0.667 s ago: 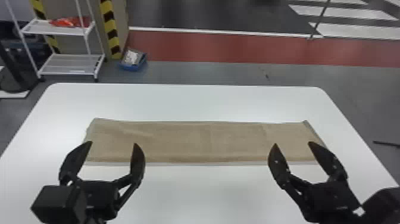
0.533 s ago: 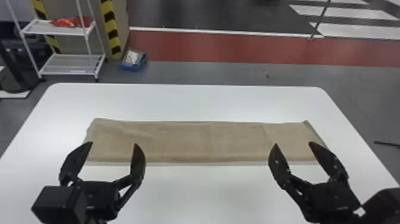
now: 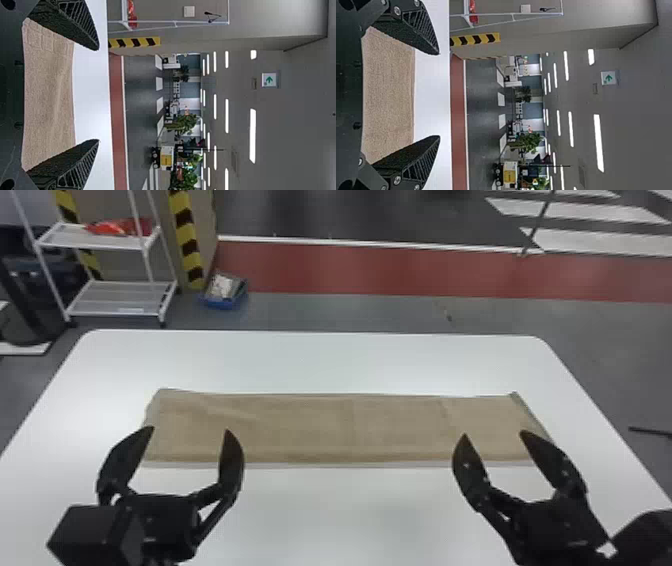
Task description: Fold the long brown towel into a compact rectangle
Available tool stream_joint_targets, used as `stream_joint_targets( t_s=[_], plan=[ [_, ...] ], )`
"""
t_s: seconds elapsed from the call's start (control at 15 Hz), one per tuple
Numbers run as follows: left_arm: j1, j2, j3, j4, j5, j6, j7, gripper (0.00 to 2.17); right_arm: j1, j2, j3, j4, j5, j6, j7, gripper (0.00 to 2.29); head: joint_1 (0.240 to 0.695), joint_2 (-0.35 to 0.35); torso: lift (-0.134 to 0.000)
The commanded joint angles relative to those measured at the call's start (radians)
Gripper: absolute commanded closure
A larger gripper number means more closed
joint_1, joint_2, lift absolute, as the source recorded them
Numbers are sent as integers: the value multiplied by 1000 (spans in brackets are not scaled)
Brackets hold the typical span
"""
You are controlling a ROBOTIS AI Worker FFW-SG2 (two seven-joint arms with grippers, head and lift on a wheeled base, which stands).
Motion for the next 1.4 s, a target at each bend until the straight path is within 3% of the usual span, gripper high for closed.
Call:
stream_joint_targets(
  t_s=[0.0, 0.47, 0.8, 1.33],
  plan=[
    [5, -2, 0, -4, -8, -1, 6, 39, 1, 4, 0, -1, 0, -3, -2, 137, 695, -103, -122],
    [-21, -6, 2, 46, -6, -1, 18, 39, -58, 4, 1, 61, 20, 19, -2, 140, 695, -98, -122],
    [-221, -11, 51, 191, 95, 85, -7, 43, -233, 4, 34, 240, 114, 71, -3, 147, 695, -82, -122],
    [-483, -11, 224, 408, 199, 327, -202, 262, -378, 4, 60, 360, 144, 132, -2, 147, 695, 33, -122]
  ],
)
